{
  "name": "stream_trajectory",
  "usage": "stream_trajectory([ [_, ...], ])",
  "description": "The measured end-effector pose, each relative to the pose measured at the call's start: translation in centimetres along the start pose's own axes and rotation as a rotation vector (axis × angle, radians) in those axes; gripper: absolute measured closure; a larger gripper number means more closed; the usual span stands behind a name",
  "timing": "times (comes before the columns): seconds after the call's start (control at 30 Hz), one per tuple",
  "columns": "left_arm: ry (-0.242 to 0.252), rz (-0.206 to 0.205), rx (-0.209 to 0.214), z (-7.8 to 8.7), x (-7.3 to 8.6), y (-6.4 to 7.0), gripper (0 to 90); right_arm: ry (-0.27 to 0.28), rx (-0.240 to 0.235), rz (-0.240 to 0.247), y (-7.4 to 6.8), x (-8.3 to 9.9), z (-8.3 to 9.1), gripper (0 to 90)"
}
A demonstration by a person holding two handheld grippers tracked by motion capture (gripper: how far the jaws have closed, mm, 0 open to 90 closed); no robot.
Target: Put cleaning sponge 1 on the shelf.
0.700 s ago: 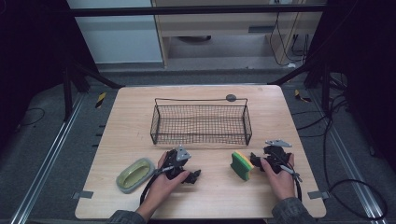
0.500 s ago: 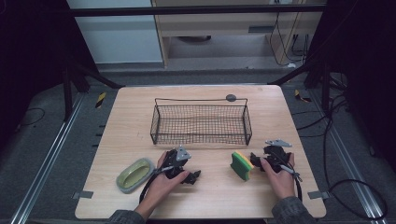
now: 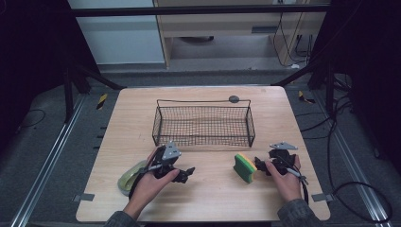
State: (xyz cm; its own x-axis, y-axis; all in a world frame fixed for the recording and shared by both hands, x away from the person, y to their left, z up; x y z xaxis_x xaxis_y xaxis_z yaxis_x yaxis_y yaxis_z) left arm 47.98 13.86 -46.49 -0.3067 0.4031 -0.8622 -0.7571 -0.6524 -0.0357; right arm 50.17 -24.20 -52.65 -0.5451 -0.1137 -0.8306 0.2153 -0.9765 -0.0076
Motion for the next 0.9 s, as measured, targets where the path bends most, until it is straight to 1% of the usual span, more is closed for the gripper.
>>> stream_trajectory([
  [0.07,-0.016,-0.011,-0.011,0.6,-0.4,-0.6,5.2,0.001,-0.002,0.003,0.0,0.0,0.0,0.4],
  [0.1,-0.033,-0.019,-0.026,1.0,-0.6,-1.0,5.5,0.0,-0.001,0.002,0.0,0.0,0.0,0.5],
  [0.13,-0.033,-0.019,-0.026,1.0,-0.6,-1.0,5.8,0.0,-0.001,0.003,0.0,0.0,0.0,0.5],
  [0.17,-0.062,-0.035,-0.05,1.6,-0.8,-1.6,5.8,0.0,-0.002,0.004,0.0,0.0,0.0,0.5],
  [0.23,-0.099,-0.055,-0.068,2.4,-0.9,-2.4,5.8,0.002,-0.004,0.009,0.1,0.0,0.0,0.5],
  [0.3,-0.124,-0.064,-0.09,3.4,-1.0,-3.1,5.4,0.002,-0.006,0.01,0.1,0.0,0.0,0.4],
  [0.33,-0.124,-0.064,-0.09,3.4,-1.0,-3.1,5.0,0.002,-0.006,0.01,0.1,0.0,0.0,0.4],
  [0.37,-0.162,-0.087,-0.11,4.3,-1.0,-4.0,5.1,0.003,-0.006,0.013,0.1,0.0,0.0,0.5],
  [0.47,-0.198,-0.071,-0.131,5.6,-0.7,-5.2,4.9,0.004,-0.01,0.019,0.2,0.1,0.1,0.5],
  [0.5,-0.213,-0.072,-0.144,6.1,-0.5,-5.6,5.0,0.002,-0.012,0.016,0.2,0.1,0.1,0.4],
  [0.53,-0.213,-0.072,-0.144,6.1,-0.5,-5.6,5.1,0.002,-0.012,0.016,0.2,0.1,0.1,0.4],
  [0.57,-0.234,-0.067,-0.154,6.8,-0.2,-6.1,5.0,0.003,-0.016,0.018,0.2,0.1,0.2,0.5],
  [0.6,-0.234,-0.067,-0.154,6.8,-0.2,-6.1,4.8,0.003,-0.016,0.018,0.2,0.1,0.2,0.5],
  [0.63,-0.257,-0.061,-0.156,7.7,0.3,-6.5,4.8,0.005,-0.018,0.022,0.3,0.1,0.2,0.5],
  [0.7,-0.268,-0.051,-0.16,8.5,0.6,-6.7,5.1,0.004,-0.019,0.024,0.3,0.1,0.2,0.5],
  [0.73,-0.268,-0.051,-0.16,8.5,0.6,-6.7,5.2,0.005,-0.018,0.023,0.3,0.2,0.2,0.5],
  [0.8,-0.306,-0.055,-0.153,9.2,0.9,-6.9,6.4,0.004,-0.018,0.021,0.3,0.2,0.2,0.5],
  [0.83,-0.331,-0.049,-0.145,9.7,1.3,-7.1,6.5,0.004,-0.018,0.022,0.3,0.2,0.2,0.5],
  [0.9,-0.352,-0.043,-0.151,10.1,1.7,-7.4,6.5,0.003,-0.017,0.024,0.3,0.2,0.2,0.5],
])
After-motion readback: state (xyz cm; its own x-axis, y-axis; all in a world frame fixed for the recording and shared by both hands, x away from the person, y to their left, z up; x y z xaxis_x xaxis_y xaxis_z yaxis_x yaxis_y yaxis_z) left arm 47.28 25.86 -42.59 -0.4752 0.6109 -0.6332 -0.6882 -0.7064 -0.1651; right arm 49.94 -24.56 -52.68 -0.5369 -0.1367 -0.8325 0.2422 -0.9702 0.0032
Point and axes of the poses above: each handheld gripper's, and its own axes: z roughly backward along the jaws, x roughly out of its underside, y roughly to its right, the point moved 2 cm from there along -z, roughly forward along the jaws, and after that the axes turned 10 degrees about y, right-handed, at the moved point
